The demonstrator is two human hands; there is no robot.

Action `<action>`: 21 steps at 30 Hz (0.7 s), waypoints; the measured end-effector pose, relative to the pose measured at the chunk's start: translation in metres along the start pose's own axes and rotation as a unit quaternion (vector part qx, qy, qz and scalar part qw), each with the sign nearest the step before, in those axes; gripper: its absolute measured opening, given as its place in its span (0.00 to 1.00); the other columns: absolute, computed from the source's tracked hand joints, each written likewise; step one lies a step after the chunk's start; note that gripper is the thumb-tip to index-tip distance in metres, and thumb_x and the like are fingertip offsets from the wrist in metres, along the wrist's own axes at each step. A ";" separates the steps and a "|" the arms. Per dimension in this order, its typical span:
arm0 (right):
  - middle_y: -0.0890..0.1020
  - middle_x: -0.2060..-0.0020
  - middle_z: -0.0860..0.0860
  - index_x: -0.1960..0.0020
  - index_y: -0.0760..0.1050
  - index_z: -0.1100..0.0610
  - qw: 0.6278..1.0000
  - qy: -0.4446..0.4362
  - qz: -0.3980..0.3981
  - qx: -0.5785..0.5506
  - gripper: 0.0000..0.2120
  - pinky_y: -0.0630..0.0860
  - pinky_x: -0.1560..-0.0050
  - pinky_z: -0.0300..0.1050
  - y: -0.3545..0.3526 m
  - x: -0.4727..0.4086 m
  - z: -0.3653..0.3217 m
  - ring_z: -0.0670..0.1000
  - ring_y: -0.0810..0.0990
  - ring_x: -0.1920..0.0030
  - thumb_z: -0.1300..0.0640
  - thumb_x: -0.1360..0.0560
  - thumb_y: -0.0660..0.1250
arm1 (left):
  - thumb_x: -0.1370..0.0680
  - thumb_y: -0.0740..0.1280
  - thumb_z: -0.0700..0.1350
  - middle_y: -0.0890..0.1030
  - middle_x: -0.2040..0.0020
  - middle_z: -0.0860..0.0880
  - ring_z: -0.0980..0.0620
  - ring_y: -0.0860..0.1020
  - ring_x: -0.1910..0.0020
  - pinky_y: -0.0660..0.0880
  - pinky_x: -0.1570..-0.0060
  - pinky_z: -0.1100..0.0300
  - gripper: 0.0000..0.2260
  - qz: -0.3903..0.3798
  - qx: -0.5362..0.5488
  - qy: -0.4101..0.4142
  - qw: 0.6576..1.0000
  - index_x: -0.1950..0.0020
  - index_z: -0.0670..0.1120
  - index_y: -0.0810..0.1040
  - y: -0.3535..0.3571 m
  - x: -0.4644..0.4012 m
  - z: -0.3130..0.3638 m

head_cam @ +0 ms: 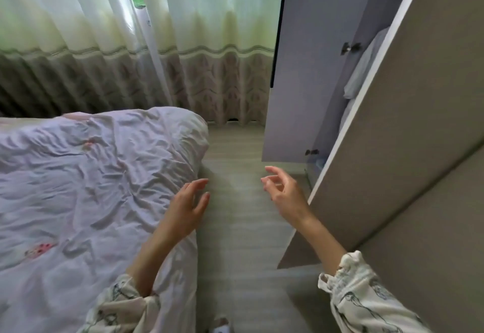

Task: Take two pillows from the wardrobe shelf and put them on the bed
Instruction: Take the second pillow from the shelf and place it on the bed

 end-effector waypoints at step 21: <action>0.79 0.47 0.53 0.35 0.71 0.55 0.984 0.066 0.163 -0.006 0.16 0.74 0.42 0.52 -0.072 -0.402 0.016 0.53 0.78 0.46 0.56 0.23 0.61 | 0.22 0.63 0.42 0.76 0.41 0.43 0.48 0.75 0.42 0.71 0.42 0.56 0.15 -0.139 -0.002 0.112 0.984 0.36 0.41 0.72 0.095 -0.462 -0.002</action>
Point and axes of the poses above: each hand's wrist, its own x-axis away from the middle knuckle, its own y-axis out of the palm, z = x × y, the point moved 10 cm from there along -x, towards the middle knuckle
